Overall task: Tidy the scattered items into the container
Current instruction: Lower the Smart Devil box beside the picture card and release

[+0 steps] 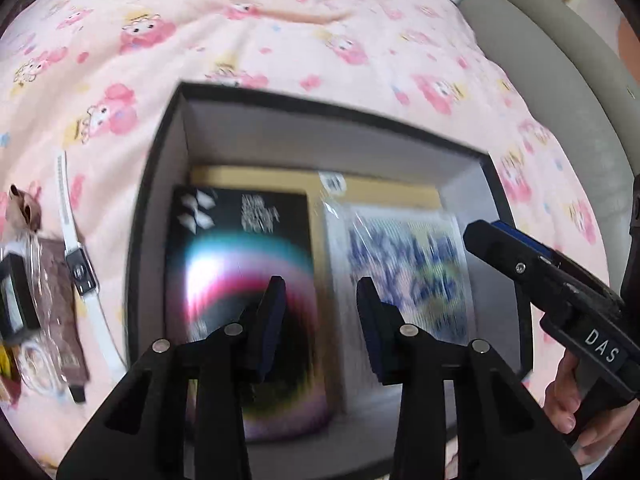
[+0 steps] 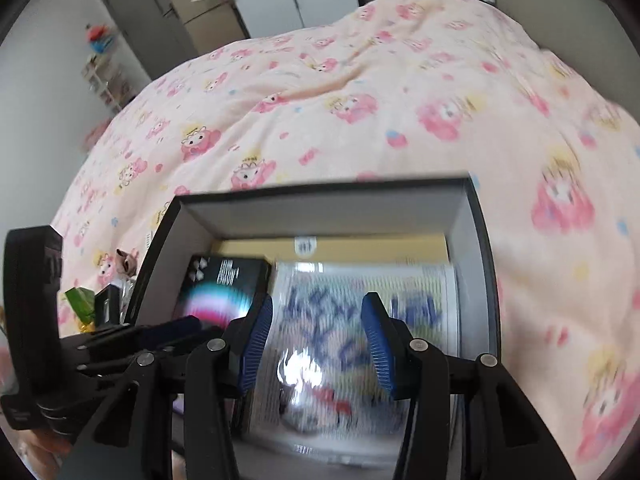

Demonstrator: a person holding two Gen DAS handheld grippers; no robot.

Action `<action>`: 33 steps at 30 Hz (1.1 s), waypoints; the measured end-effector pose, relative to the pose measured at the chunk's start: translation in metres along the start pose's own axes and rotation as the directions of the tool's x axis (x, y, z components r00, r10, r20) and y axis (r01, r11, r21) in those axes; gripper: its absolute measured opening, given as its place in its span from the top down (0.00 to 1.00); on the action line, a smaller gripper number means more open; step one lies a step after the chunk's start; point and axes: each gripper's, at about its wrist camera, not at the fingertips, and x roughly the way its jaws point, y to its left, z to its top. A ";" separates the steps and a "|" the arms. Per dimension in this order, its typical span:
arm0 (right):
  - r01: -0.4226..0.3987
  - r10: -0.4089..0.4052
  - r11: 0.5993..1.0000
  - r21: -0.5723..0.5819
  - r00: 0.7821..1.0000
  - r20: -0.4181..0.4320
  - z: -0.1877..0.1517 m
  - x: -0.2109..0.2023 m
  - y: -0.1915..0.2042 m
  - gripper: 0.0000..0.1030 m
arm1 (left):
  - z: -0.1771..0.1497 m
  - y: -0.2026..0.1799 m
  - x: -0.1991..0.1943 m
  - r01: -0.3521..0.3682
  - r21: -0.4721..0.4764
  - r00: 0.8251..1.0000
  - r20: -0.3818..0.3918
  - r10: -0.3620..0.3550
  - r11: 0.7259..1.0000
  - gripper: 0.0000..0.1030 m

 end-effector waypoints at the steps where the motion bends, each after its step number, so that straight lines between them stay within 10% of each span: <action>1: -0.009 0.009 1.000 0.009 1.000 -0.012 0.003 0.005 -0.002 0.59 | 0.007 0.001 0.005 -0.006 -0.008 1.000 -0.008 0.006 1.000 0.63; 16: -0.005 0.010 0.998 0.060 0.996 -0.093 -0.006 0.035 -0.025 0.55 | 0.004 -0.013 0.049 0.172 -0.010 0.960 -0.224 -0.170 0.985 0.58; 23: 0.026 -0.016 0.996 0.089 0.994 -0.105 -0.006 0.038 -0.038 0.51 | 0.034 0.001 0.043 -0.038 0.074 0.993 -0.110 0.046 0.997 0.55; 28: 0.007 0.000 0.998 0.063 0.993 -0.117 -0.009 0.046 -0.034 0.51 | 0.068 0.012 0.048 -0.010 -0.014 0.999 -0.046 0.009 1.000 0.57; 33: 0.012 -0.001 0.997 0.074 0.990 -0.143 -0.012 0.054 -0.036 0.51 | 0.069 0.010 0.073 -0.019 -0.047 0.988 -0.153 0.011 0.999 0.58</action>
